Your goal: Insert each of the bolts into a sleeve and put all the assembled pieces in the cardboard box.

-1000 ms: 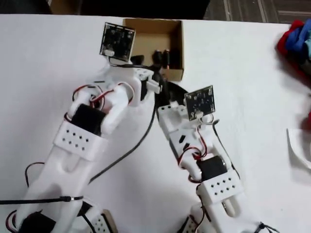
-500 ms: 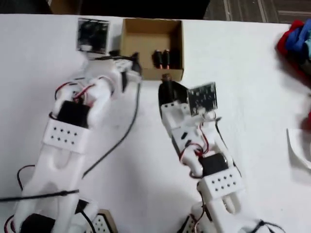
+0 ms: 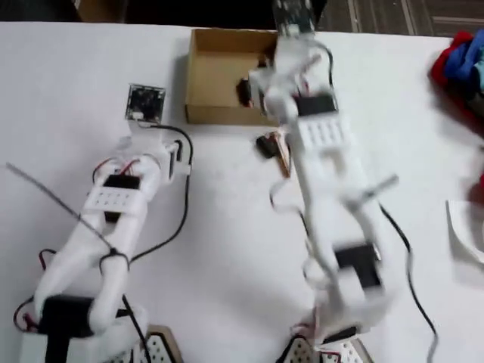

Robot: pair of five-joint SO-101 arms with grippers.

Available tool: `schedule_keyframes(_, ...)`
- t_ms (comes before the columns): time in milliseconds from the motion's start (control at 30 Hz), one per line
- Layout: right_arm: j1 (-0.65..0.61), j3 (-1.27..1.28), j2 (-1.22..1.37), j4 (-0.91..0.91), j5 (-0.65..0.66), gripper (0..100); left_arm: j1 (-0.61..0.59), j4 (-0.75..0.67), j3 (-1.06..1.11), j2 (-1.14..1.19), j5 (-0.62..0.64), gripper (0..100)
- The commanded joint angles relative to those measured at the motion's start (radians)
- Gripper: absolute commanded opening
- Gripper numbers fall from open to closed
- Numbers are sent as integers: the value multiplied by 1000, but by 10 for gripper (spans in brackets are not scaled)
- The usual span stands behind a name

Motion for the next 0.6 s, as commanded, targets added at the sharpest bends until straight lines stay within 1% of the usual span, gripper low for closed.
schedule_keyframes(0, 2, -746, 378, 145, -3, 20, -9, -34, -53, 91, -6, 172)
schedule_keyframes(100, -8, -1094, 604, 199, -9, 20, -26, -31, -113, 181, -6, 172)
schedule_keyframes(167, -22, -1220, 707, 180, -9, 20, -29, -28, -148, 235, -6, 172)
schedule_keyframes(200, -35, -1238, 739, 148, -9, 20, -29, -14, -168, 255, -6, 172)
schedule_keyframes(267, -51, -1198, 766, 59, -12, 20, -29, 46, -222, 290, -6, 172)
schedule_keyframes(333, -59, -1128, 777, -50, -51, 20, -29, 115, -274, 318, -6, 172)
schedule_keyframes(433, -64, -1003, 773, -217, -84, 20, -28, 172, -329, 356, -6, 172)
schedule_keyframes(467, -65, -970, 773, -254, -84, 20, -28, 180, -340, 367, -6, 172)
schedule_keyframes(567, -71, -907, 779, -291, -87, 20, -28, 196, -357, 381, -6, 172)
